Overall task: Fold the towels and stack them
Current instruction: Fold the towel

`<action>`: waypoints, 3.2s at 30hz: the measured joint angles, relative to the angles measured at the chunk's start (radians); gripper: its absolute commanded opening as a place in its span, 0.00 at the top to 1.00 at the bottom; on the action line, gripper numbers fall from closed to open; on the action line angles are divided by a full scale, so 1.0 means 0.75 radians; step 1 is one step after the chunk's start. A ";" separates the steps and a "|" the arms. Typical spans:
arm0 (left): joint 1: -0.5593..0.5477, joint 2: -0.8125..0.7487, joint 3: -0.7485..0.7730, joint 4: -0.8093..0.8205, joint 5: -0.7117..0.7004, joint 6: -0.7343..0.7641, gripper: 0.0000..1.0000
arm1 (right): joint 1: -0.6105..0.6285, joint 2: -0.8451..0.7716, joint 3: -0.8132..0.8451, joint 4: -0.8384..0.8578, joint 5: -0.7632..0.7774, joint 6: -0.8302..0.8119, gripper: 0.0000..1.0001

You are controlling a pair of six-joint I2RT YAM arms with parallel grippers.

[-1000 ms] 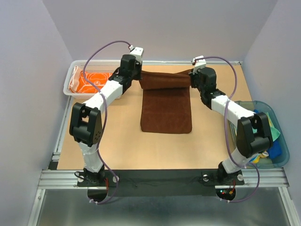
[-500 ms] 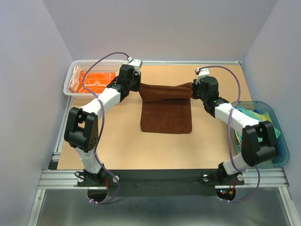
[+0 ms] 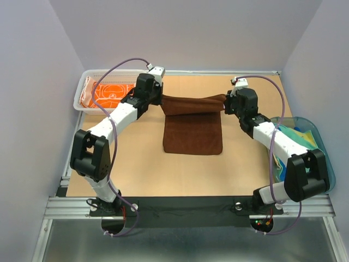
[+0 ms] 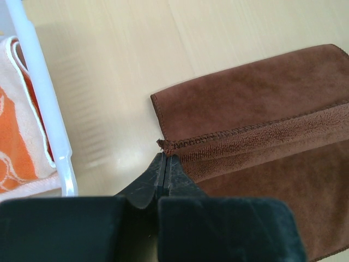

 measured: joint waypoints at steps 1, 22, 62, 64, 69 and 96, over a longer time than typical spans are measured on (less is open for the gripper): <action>-0.002 -0.006 0.001 -0.002 -0.001 0.005 1.00 | 0.000 -0.009 0.000 -0.003 0.001 0.001 0.99; -0.084 -0.085 -0.270 -0.081 -0.019 -0.085 1.00 | -0.006 -0.050 -0.280 -0.163 -0.116 0.292 0.99; -0.235 -0.021 -0.445 -0.145 -0.121 -0.306 0.48 | -0.011 -0.007 -0.282 -0.279 -0.052 0.428 0.84; -0.256 -0.067 -0.490 -0.148 -0.139 -0.326 0.26 | -0.016 -0.031 -0.282 -0.320 -0.073 0.445 0.80; -0.319 -0.303 -0.612 -0.146 -0.170 -0.380 0.14 | -0.019 -0.161 -0.303 -0.409 -0.184 0.471 0.58; -0.179 -1.092 -0.859 -0.120 -0.441 -0.283 0.14 | 0.216 0.320 0.181 -0.580 -0.554 0.009 0.25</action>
